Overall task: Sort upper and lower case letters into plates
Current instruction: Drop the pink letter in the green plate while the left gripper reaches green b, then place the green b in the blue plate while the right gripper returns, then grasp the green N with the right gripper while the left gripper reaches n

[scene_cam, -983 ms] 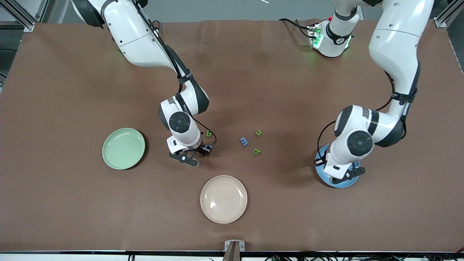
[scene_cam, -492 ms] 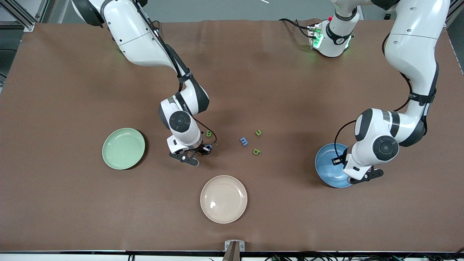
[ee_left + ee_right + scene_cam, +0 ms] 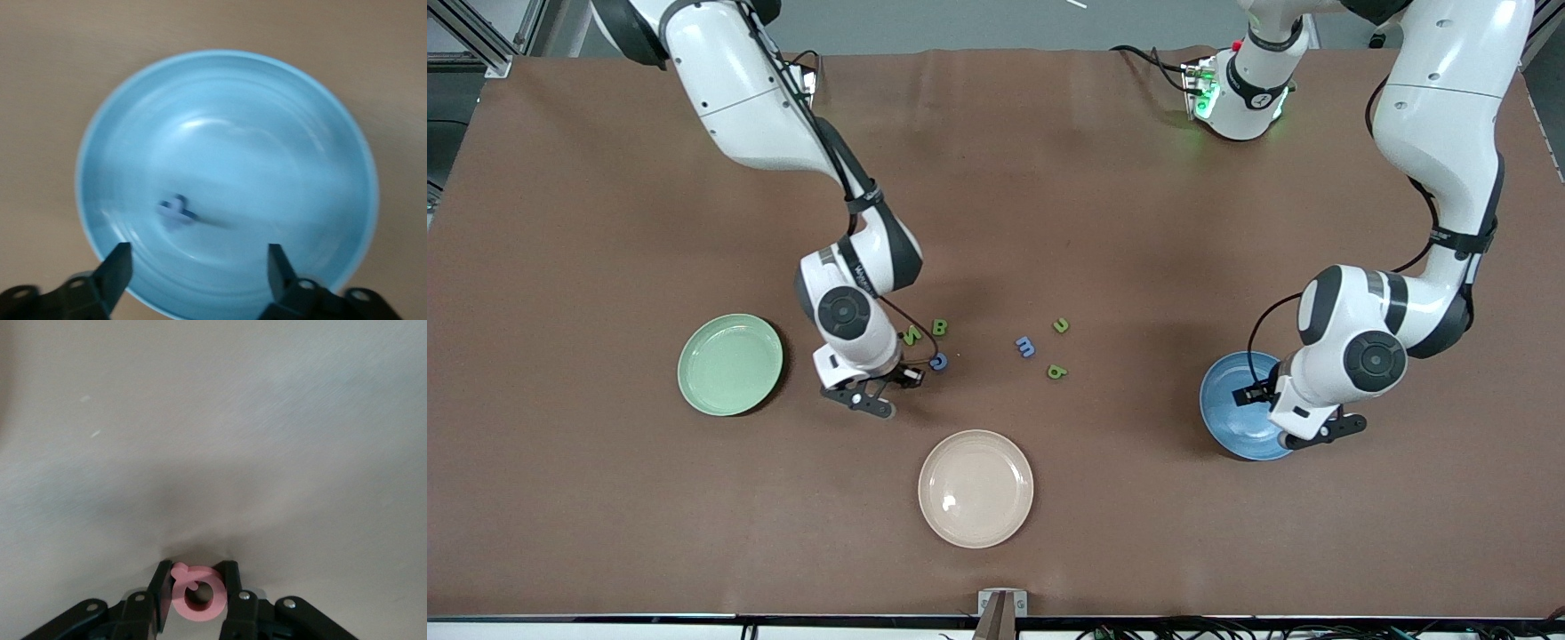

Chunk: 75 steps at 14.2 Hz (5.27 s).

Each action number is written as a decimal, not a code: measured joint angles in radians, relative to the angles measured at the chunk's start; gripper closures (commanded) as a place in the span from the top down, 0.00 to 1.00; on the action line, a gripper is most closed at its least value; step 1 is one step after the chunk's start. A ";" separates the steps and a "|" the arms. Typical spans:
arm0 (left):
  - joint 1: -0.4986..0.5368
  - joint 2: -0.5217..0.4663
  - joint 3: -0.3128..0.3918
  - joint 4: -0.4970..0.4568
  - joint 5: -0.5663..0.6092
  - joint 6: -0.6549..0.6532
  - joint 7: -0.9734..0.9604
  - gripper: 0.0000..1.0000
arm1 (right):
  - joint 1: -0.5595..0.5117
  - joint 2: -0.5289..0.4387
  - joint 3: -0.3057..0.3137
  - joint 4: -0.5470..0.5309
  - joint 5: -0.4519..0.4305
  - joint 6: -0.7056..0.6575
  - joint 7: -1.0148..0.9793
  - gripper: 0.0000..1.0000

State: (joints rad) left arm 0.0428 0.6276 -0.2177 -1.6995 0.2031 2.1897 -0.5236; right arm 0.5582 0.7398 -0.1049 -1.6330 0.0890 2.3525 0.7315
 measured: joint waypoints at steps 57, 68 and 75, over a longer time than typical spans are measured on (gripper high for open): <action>-0.304 0.113 0.024 0.240 0.072 -0.118 -0.540 0.00 | -0.011 -0.088 0.059 -0.133 0.068 0.087 -0.015 0.91; -0.126 0.035 0.024 0.134 0.072 -0.124 -0.137 0.01 | 0.034 -0.080 0.053 -0.169 0.047 0.083 0.442 0.82; -0.069 0.040 0.022 0.103 0.072 -0.090 -0.062 1.00 | 0.055 -0.115 0.054 -0.212 0.047 0.074 0.527 0.69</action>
State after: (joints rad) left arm -0.0263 0.6680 -0.1956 -1.5969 0.2748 2.1002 -0.5853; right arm 0.6137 0.6249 -0.0510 -1.8447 0.1359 2.4263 1.2585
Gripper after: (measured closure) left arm 0.551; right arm 0.233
